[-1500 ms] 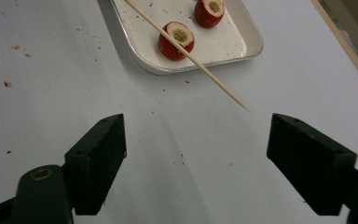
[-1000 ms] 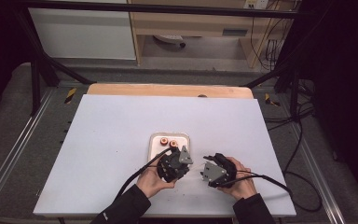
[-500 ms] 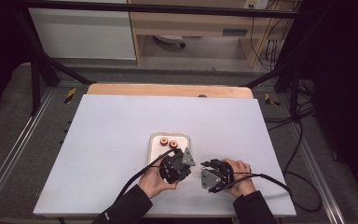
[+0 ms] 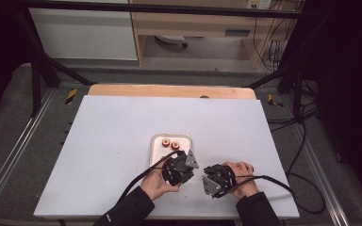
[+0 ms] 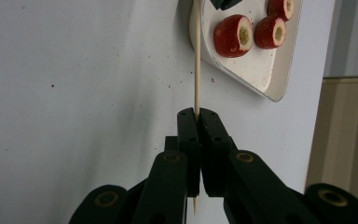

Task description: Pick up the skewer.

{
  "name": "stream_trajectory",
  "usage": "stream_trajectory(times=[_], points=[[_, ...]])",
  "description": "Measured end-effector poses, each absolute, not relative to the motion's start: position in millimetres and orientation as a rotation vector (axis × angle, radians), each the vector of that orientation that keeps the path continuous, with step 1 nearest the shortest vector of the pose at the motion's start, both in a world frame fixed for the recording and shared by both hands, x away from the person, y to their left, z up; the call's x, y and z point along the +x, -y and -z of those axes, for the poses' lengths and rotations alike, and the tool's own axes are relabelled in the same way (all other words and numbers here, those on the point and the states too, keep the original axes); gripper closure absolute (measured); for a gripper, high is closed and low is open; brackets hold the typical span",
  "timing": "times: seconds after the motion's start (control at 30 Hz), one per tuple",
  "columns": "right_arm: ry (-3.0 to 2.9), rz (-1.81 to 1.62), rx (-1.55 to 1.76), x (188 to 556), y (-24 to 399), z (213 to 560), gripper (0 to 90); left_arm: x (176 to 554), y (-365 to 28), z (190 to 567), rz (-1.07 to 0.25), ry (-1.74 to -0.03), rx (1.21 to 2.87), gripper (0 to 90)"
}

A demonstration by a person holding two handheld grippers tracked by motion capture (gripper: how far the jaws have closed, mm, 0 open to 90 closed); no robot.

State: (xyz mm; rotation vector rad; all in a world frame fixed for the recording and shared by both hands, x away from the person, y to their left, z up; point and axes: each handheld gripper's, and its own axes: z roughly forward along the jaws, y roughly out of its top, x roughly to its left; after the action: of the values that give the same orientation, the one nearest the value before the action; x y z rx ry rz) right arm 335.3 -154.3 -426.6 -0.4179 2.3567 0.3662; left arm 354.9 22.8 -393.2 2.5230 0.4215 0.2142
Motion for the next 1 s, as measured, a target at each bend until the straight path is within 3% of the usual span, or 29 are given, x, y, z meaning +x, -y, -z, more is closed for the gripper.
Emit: stream_trajectory(times=[0.17, 0.23, 0.4, 0.6, 0.83, 1.0], points=[[-2.336, -0.357, -0.436, 335, 154, 425, 89.0, 357, -25, 391, -0.220, -0.427, 2.523, 86.6], [-2.321, -0.324, -0.451, 334, 153, 424, 89.0, 360, -26, 390, -0.223, -0.434, 2.550, 77.5], [-2.285, -0.252, -0.487, 335, 148, 423, 88.9, 366, -22, 393, -0.172, -0.471, 2.659, 67.5], [-2.259, -0.202, -0.535, 334, 143, 421, 88.9, 373, -14, 396, -0.117, -0.512, 2.715, 72.9], [-2.243, -0.164, -0.582, 333, 138, 421, 88.9, 376, -7, 395, -0.093, -0.496, 2.749, 85.6], [-2.237, -0.171, -0.595, 332, 136, 420, 88.8, 375, -5, 397, -0.109, -0.514, 2.769, 87.7]])
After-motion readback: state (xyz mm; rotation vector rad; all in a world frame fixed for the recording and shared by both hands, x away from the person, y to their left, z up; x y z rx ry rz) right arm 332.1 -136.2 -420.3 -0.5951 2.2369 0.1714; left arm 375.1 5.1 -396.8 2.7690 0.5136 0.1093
